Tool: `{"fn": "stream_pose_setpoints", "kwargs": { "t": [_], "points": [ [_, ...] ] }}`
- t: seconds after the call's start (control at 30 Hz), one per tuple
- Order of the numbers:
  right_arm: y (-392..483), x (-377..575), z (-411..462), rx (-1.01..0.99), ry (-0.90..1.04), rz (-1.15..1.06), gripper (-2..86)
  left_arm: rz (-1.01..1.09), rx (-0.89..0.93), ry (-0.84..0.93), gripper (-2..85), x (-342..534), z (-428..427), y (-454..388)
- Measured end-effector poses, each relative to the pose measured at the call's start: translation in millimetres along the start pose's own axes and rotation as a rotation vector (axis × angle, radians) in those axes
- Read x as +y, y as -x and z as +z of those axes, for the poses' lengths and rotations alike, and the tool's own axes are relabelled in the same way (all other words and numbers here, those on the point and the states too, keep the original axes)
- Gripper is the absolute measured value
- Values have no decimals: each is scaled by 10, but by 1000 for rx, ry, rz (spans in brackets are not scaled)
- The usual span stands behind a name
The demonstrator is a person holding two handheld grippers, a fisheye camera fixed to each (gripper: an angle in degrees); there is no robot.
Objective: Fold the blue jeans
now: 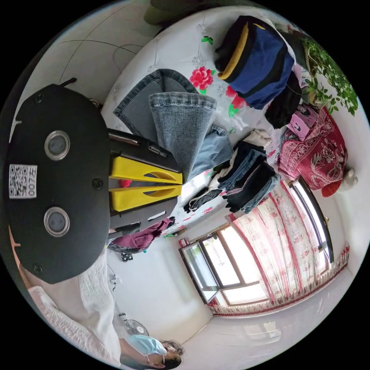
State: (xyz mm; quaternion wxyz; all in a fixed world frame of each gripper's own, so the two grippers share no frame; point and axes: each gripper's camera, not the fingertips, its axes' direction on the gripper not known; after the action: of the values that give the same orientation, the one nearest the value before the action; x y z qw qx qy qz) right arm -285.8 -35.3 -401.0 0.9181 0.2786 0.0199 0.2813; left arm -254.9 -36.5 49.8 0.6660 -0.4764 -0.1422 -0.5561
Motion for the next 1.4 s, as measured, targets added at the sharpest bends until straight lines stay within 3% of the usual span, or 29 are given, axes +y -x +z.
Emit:
{"fn": "stream_pose_setpoints", "kwargs": {
  "t": [0.23,0.4,0.47,0.57,0.63,0.73,0.87,1.1,1.27,1.33,1.4],
  "points": [
    [1399,-1013,651,177,9,-405,-2,139,22,-25,-10,-1007,707,-423],
    [1652,-1175,803,271,32,-504,4,208,98,-79,-10,-1200,738,-490],
    [1324,-1118,807,254,100,-415,12,147,70,-21,-10,-973,746,-169],
    [407,-931,754,138,194,-77,40,-76,-31,86,-10,-463,760,483],
    [-396,-654,650,22,179,227,66,-225,-106,149,-10,-109,755,890],
    [-1090,-374,589,1,108,457,86,-406,-188,244,-10,340,757,1359],
    [-1336,-522,796,-3,75,466,97,-469,-140,196,-10,456,725,1495],
    [-1461,-1122,1244,-60,15,517,74,-319,-6,136,-10,86,721,1186],
    [-524,-1502,271,-371,-104,140,48,-76,165,6,-9,-104,291,565],
    [169,-1415,-582,-354,-150,-171,41,4,219,-82,-9,-58,-1,422],
    [341,-1205,-1019,-279,-124,-273,37,21,219,-102,-10,52,-216,448]
  ]
}}
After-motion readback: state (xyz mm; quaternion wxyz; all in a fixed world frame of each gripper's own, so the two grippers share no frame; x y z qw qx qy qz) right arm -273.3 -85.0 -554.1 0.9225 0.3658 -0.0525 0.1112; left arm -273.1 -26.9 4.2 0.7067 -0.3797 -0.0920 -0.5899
